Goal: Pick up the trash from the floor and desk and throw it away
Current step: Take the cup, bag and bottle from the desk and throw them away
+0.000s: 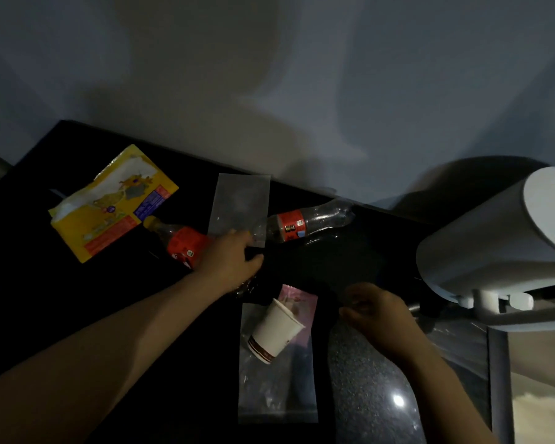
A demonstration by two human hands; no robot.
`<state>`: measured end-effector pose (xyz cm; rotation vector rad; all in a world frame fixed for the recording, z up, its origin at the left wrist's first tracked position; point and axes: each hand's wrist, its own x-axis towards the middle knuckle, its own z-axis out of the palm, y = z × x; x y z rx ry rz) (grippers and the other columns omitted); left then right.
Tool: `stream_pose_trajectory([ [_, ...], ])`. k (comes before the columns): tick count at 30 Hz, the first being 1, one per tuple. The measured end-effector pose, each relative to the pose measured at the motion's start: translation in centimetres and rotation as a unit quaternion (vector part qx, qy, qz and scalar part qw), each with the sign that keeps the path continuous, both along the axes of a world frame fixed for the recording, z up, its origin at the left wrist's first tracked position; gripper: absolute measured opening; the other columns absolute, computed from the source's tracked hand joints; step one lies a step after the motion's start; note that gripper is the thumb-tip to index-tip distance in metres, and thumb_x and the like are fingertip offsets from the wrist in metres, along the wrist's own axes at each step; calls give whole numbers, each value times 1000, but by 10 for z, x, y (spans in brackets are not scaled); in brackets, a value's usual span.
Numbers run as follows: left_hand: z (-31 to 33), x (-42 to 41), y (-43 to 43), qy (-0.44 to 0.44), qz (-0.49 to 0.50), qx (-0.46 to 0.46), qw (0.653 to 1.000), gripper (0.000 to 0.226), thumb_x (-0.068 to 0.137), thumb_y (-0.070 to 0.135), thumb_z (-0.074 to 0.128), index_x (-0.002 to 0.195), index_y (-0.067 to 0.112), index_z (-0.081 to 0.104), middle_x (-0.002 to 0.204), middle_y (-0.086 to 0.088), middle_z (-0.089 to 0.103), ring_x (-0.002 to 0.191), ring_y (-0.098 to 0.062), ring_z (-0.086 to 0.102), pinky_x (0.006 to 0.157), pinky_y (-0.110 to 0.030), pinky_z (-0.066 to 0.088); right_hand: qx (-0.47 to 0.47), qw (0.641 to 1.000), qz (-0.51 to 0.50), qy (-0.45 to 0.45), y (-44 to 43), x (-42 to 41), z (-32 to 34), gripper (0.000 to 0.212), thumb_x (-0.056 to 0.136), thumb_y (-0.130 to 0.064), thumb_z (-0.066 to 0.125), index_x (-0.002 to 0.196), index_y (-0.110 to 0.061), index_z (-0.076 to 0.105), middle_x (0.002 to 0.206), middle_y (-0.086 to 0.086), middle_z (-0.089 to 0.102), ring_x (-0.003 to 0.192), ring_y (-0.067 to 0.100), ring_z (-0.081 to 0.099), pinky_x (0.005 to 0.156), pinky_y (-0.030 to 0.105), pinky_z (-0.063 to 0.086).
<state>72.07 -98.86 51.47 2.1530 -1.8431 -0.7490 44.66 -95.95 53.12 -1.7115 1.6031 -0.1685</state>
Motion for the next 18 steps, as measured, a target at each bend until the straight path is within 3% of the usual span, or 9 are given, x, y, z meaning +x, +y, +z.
stream_pose_trajectory([
  [3, -10, 23, -18, -84, -16, 30, 996, 26, 85, 28, 63, 99, 5, 62, 105, -15, 62, 97, -31, 60, 74, -30, 45, 4, 1000, -3, 4, -4, 2, -1, 41, 84, -24, 71, 122, -16, 60, 113, 0, 65, 92, 6, 60, 79, 17, 47],
  [6, -22, 37, -31, -148, -17, 69, 986, 32, 84, 31, 63, 103, 5, 60, 108, -15, 62, 99, -32, 60, 74, -30, 46, 8, 1000, -8, 11, -7, 1, -3, 41, 84, -23, 70, 122, -16, 59, 113, 0, 65, 94, 7, 60, 81, 19, 48],
  [12, -44, 45, -49, -144, -4, 92, 985, 45, 80, 27, 69, 118, 6, 55, 123, -20, 48, 107, -39, 52, 87, -37, 46, 20, 999, -11, 32, -8, 3, -7, 40, 84, -23, 71, 122, -16, 59, 113, 0, 65, 98, 10, 62, 83, 21, 50],
  [18, -50, 47, -56, -158, 4, 97, 983, 36, 83, 26, 67, 113, 8, 57, 121, -18, 47, 107, -37, 51, 87, -41, 49, 28, 999, -8, 36, -8, 9, -12, 38, 83, -23, 71, 119, -17, 62, 110, -1, 67, 97, 8, 62, 81, 19, 49],
])
